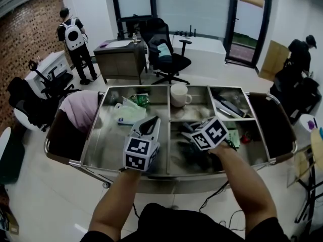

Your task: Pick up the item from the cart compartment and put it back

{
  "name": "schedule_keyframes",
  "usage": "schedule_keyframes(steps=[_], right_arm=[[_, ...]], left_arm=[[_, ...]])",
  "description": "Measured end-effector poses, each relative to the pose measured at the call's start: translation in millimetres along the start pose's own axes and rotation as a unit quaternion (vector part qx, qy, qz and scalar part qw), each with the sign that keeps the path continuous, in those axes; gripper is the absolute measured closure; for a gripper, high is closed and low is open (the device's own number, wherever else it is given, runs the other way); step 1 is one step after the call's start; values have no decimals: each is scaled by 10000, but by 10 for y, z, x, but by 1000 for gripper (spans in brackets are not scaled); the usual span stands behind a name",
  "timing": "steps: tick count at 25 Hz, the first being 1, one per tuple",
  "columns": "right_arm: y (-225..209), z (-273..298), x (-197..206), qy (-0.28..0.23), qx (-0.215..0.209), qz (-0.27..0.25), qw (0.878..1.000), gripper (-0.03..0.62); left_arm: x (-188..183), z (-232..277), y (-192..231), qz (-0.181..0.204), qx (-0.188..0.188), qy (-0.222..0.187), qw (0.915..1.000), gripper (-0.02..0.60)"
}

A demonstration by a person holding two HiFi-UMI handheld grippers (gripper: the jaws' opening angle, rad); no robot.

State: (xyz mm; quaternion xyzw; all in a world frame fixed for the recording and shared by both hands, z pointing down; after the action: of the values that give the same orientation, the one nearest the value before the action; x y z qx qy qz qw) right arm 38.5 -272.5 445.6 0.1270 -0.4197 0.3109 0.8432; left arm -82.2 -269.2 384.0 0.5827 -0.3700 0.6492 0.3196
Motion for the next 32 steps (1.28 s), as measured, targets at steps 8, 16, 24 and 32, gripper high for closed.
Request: schedule_keyframes(steps=[8, 16, 24, 32], right_arm=[[50, -601, -355, -1856, 209, 792, 9792, 496], [381, -1328, -553, -3260, 68, 915, 9409, 494], [633, -1988, -312, -3993, 323, 1058, 9101, 494], [803, -2341, -39, -4172, 661, 985, 9010, 494]], left_arm=[[-365, -147, -39, 45, -124, -305, 9994, 581], [-833, -627, -248, -129, 59, -694, 9975, 581], [-816, -1152, -471, -273, 116, -697, 9971, 581], [-686, -1422, -606, -254, 25, -678, 9974, 581]])
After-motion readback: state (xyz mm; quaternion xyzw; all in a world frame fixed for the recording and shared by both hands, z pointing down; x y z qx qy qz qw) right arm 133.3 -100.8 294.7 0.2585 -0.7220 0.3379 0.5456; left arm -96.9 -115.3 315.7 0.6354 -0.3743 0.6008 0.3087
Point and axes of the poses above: the fingertips, and each gripper's own axes: z forward along the fingers, y to its left, x out of its underside, the point moved 3 cm from there along -z, backward along the fingers, and after that the axes turned 6 degrees about -y, right-handed, at the moved point
